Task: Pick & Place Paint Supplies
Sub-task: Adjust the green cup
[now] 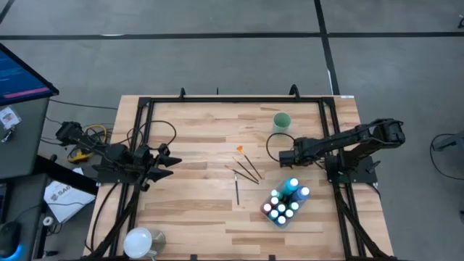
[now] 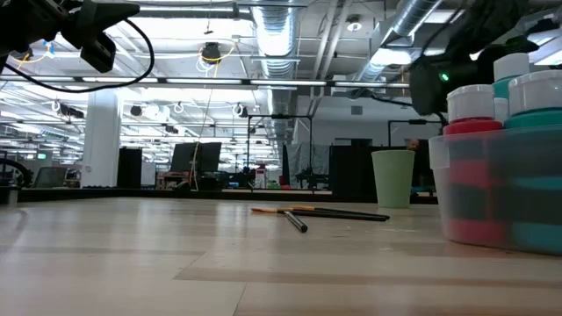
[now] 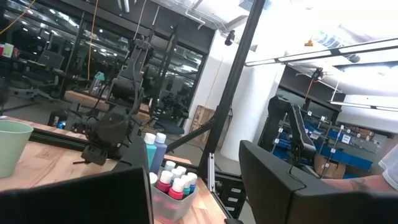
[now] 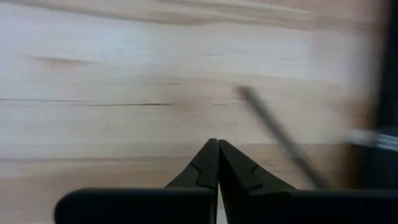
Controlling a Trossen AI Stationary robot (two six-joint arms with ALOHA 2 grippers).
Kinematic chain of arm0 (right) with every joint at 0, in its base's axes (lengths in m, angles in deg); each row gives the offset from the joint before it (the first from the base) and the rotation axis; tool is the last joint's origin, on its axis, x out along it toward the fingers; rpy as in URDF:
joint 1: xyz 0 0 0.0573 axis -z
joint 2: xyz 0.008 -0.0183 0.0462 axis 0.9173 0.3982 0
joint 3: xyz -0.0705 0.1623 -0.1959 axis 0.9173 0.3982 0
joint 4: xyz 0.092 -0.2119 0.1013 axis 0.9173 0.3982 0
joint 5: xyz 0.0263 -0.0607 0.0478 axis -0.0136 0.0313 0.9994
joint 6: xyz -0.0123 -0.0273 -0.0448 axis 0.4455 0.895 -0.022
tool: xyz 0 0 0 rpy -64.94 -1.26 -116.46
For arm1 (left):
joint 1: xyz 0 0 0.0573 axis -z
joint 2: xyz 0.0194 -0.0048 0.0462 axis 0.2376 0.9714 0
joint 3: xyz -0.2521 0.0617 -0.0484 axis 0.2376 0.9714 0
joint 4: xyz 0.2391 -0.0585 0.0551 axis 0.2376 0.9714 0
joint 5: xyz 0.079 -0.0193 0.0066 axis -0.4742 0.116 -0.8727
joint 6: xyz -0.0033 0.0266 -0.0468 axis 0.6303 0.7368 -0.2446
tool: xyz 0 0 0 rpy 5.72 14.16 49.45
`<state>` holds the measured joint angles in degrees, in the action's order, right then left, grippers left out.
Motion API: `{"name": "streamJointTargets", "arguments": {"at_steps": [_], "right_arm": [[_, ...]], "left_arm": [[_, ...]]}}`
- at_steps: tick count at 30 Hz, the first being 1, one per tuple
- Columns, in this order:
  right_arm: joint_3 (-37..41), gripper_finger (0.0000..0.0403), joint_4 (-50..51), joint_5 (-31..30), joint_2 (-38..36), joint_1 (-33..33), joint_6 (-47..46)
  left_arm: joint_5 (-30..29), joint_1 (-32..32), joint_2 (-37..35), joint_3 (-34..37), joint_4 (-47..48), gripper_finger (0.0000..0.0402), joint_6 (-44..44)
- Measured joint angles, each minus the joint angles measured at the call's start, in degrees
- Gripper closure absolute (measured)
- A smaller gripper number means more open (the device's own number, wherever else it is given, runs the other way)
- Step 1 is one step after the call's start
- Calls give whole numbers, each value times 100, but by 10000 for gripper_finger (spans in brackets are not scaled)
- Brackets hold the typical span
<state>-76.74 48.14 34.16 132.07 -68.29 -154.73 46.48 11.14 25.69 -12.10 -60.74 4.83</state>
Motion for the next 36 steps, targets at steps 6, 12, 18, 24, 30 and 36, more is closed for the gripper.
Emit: {"name": "streamJointTargets", "arguments": {"at_steps": [6, 12, 18, 24, 30, 36], "right_arm": [[8, 403, 792, 30, 21, 0, -219], [6, 403, 996, 74, 28, 2, -174], [1, 403, 1007, 182, 196, 131, -183], [6, 403, 1006, 245, 611, 347, -301], [3, 403, 830, 393, 985, 318, -257], [-92, 403, 660, 440, 1179, 247, -207]], "left_arm": [[0, 0, 0, 2, 0, 270, -2], [0, 0, 0, 1, 0, 270, -2], [0, 0, 0, 0, 0, 270, -1], [0, 0, 0, 0, 0, 270, -2], [0, 0, 0, 2, 2, 270, 0], [0, 0, 0, 2, 0, 270, -2]]}}
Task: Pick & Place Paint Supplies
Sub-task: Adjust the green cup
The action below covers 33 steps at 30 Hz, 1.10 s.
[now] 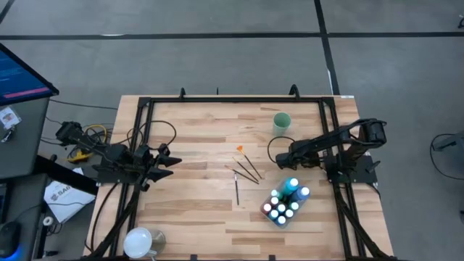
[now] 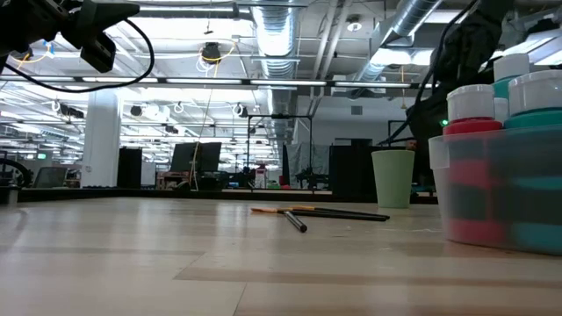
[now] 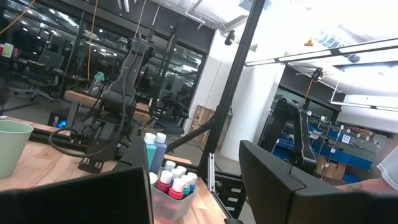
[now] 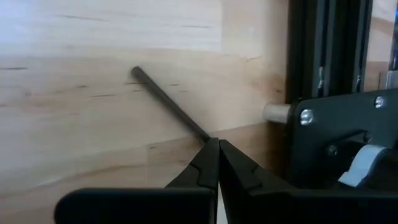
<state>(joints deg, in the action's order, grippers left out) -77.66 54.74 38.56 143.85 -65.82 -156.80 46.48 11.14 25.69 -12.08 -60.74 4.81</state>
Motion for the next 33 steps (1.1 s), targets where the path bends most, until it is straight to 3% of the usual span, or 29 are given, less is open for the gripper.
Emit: {"name": "streamJointTargets", "arguments": {"at_steps": [10, 18, 24, 29, 33], "right_arm": [[-348, 403, -542, -236, -135, 1, 391], [-796, 403, -652, -363, -304, 54, 1440], [-868, 403, -837, -533, -958, 397, 2404], [-862, 400, -954, -978, -1703, 589, 2632], [-786, 364, -921, -876, -2044, 903, 2593]], "left_arm": [[-1, 0, 0, 0, -1, 270, 0], [0, 0, 0, 0, -2, 270, 0], [0, 0, 0, 0, -4, 270, 0], [0, 0, 0, -1, -4, 270, 0], [0, 0, 2, 0, -4, 270, 0]]}}
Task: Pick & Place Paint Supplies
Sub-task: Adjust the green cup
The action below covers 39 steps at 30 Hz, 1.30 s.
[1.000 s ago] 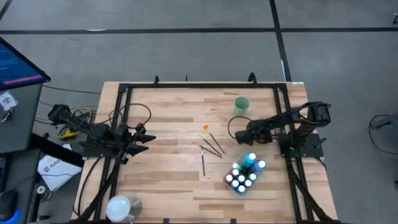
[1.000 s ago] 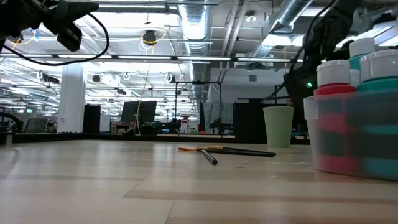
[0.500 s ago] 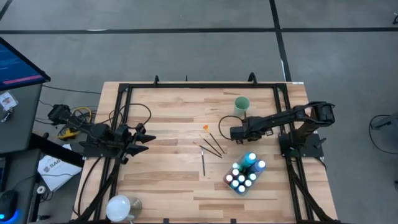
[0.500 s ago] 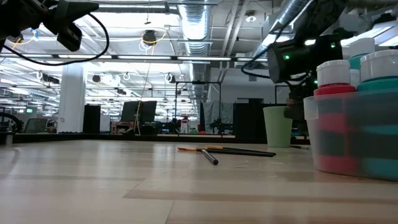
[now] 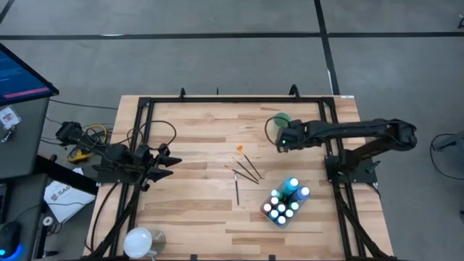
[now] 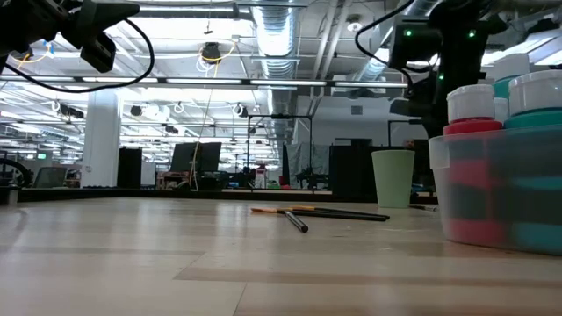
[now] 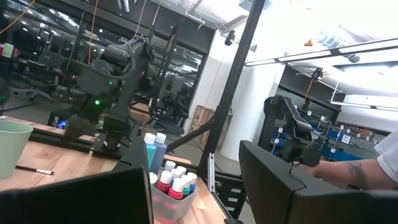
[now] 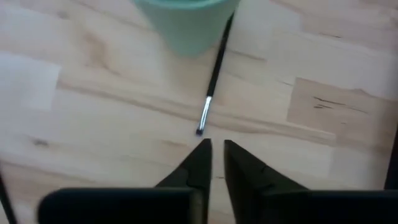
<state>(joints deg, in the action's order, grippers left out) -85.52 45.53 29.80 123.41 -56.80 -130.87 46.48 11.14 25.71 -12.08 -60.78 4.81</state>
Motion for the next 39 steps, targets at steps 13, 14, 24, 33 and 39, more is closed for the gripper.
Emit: {"name": "streamJointTargets", "arguments": {"at_steps": [13, 14, 24, 33, 39], "right_arm": [[10, 187, -761, 73, 699, 238, 648], [10, 181, -824, 65, 792, 236, 656], [412, 176, -1694, 60, 1082, 242, 775], [1488, 178, -3307, 42, 817, 216, 330], [1575, 199, -3232, -226, 984, -81, 68]], "left_arm": [[0, 0, -2, -2, -35, 270, 0], [-1, 0, -2, 0, -39, 270, 0], [0, 0, -2, 0, -48, 270, 0], [0, 0, -2, 0, -83, 270, 2], [0, 0, -2, -2, -85, 270, 0]]}}
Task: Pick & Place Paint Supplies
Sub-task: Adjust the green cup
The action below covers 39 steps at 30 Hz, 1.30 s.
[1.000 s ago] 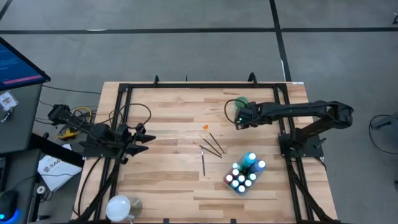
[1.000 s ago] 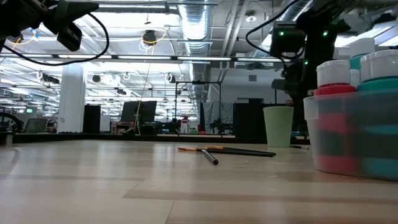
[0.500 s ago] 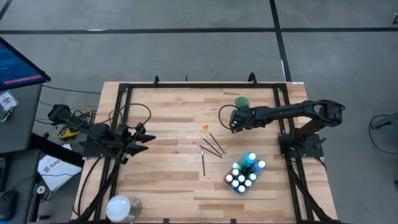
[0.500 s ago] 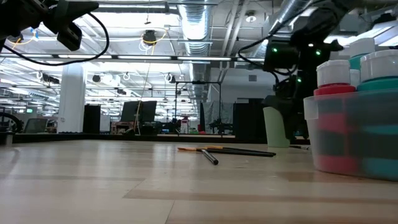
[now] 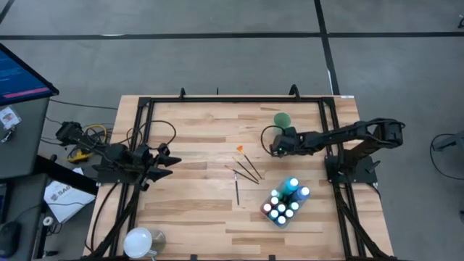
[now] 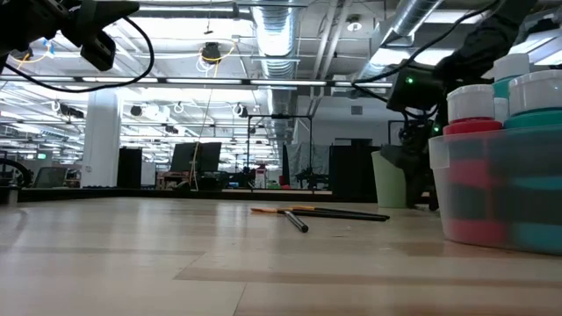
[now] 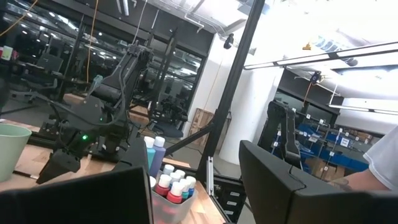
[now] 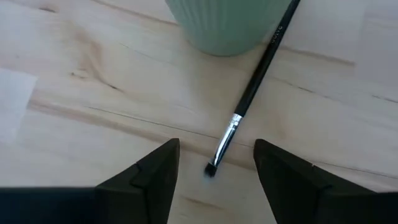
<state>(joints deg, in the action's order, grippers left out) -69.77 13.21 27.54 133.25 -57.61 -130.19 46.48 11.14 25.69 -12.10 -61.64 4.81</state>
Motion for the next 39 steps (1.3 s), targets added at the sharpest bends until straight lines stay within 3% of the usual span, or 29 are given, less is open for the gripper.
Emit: {"name": "streamJointTargets", "arguments": {"at_steps": [6, 18, 27, 33, 39], "right_arm": [[-5, 238, 272, 35, 3, -21, -250], [0, 394, 640, 217, -91, -37, -661], [86, 401, 2112, 958, -1070, -45, -1068], [44, 402, 2826, 1005, -2080, -238, -1394], [-585, 402, 3286, 800, -2978, -252, -1344]], "left_arm": [[0, 0, 0, 0, 0, 270, 0], [0, 0, 0, 1, 2, 270, 1], [0, 0, 0, 2, 2, 270, 0], [0, 0, 0, 1, 2, 270, 0], [0, 0, 0, 2, 2, 270, 0]]}}
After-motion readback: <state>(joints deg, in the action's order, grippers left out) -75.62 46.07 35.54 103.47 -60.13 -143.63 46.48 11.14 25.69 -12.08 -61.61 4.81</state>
